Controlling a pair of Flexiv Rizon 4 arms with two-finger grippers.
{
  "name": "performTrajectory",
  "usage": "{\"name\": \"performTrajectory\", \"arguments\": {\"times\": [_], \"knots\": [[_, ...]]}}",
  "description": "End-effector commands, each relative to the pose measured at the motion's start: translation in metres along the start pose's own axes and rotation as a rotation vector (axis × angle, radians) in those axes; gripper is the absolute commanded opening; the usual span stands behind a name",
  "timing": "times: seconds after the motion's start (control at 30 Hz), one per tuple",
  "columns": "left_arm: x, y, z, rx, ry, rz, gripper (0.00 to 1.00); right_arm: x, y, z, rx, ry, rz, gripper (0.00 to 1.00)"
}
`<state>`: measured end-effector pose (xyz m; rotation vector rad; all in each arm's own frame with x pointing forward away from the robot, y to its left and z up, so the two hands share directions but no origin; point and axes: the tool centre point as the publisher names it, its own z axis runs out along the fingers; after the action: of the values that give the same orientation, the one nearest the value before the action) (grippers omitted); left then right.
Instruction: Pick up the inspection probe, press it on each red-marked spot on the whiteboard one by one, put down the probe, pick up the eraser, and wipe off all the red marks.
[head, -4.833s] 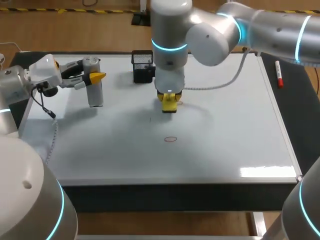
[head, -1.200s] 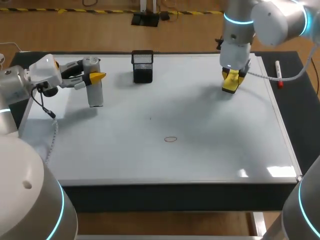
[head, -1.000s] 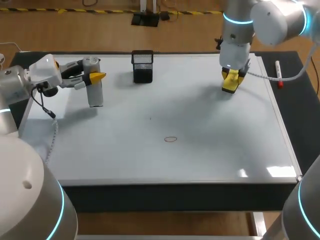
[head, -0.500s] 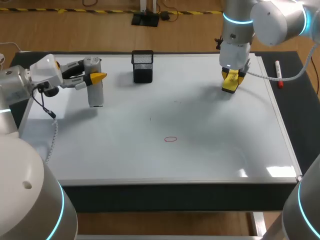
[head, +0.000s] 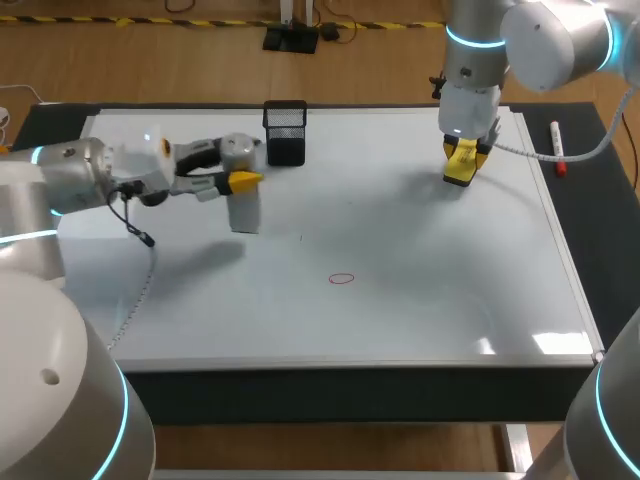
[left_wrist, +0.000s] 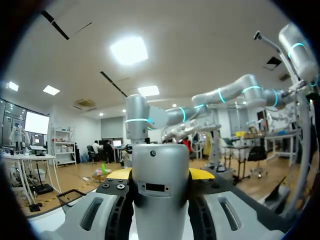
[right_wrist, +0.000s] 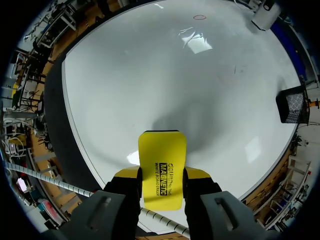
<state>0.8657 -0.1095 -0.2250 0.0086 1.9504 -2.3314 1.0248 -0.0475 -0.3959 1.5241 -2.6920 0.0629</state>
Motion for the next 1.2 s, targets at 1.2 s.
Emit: {"name": "performTrajectory", "arguments": {"times": [1.2], "knots": [[0.086,0.05,0.131,0.039,0.098,-0.09,0.0,0.0,-0.001,-0.001,0.0,0.003,-0.001,0.0]]}}
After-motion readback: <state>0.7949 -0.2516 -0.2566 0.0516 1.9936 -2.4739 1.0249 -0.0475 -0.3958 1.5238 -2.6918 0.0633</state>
